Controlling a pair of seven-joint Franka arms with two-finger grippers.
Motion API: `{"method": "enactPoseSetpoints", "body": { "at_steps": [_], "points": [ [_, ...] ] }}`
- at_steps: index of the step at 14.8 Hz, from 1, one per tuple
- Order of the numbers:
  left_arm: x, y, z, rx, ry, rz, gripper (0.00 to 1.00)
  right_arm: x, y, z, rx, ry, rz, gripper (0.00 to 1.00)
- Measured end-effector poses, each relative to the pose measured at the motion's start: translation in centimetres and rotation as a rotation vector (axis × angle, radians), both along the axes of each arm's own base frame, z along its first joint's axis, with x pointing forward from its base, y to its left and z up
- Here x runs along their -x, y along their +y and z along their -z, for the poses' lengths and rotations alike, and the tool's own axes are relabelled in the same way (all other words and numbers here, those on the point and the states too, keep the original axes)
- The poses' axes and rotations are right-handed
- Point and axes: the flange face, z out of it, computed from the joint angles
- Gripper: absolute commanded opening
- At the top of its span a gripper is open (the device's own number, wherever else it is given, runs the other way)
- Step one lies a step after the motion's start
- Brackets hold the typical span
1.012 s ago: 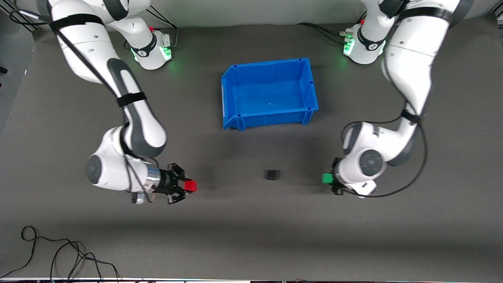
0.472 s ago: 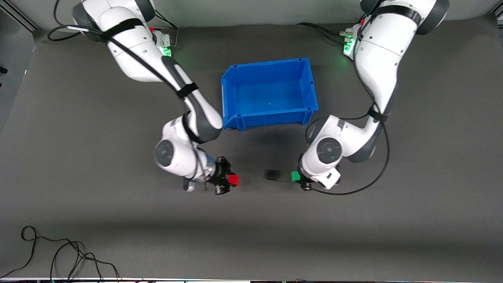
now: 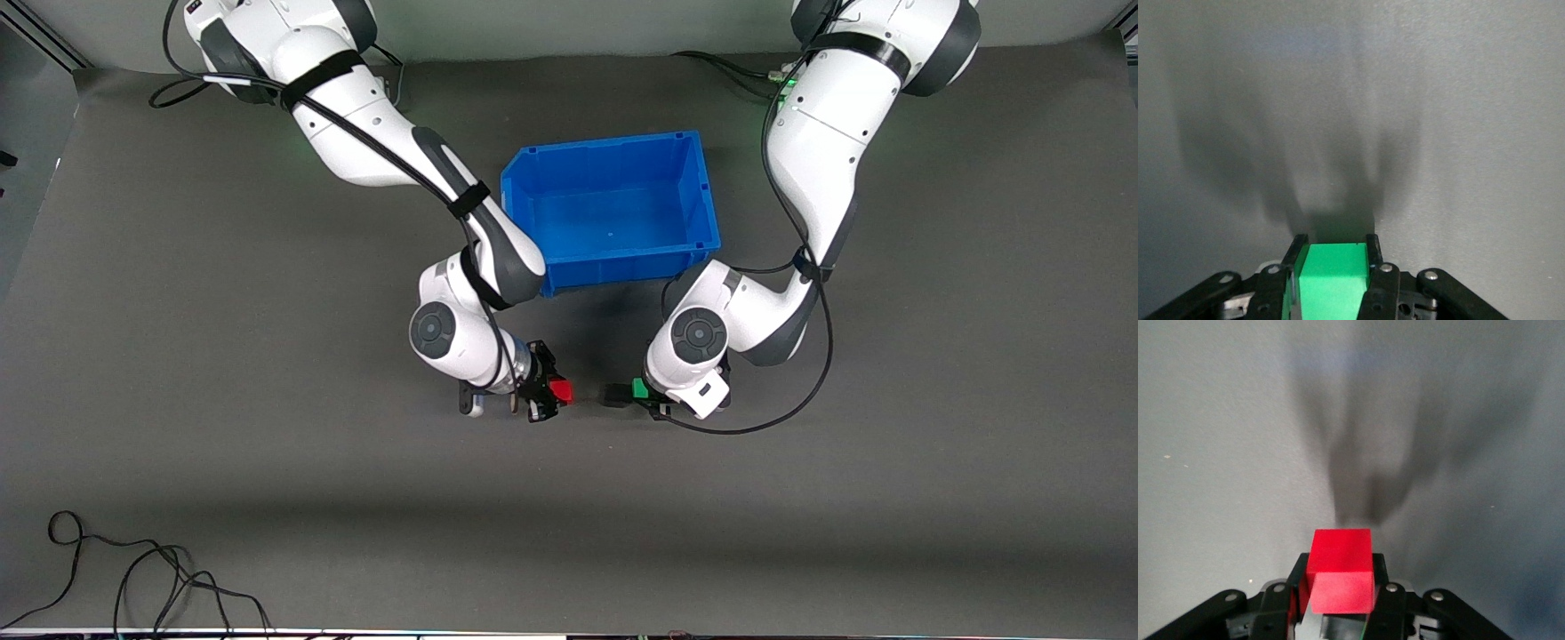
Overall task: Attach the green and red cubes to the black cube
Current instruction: 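Carry the red and green cubes toward the black cube with both grippers, then lower the cubes against the black cube's sides and open both grippers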
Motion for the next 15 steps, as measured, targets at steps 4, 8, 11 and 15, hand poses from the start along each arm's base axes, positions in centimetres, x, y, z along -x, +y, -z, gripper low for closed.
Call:
{"method": "enactPoseSetpoints", "body": {
  "at_steps": [4,8,11,15],
  "points": [
    [-0.5,-0.2,0.4,0.017,-0.026,-0.006,0.00,1.0,2.1,0.7,-0.002,-0.011,-0.026,0.23],
    [-0.6,-0.3,0.4,0.023,-0.036,-0.007,0.00,1.0,3.4,1.3,-0.009,-0.028,-0.021,0.22],
    [-0.3,-0.8,0.4,0.025,-0.038,0.001,0.00,1.0,4.0,1.7,-0.014,-0.038,-0.010,0.22],
    [0.2,-1.8,0.4,0.027,-0.040,0.014,0.00,0.8,4.2,2.0,-0.018,-0.039,0.004,0.22]
  ]
}}
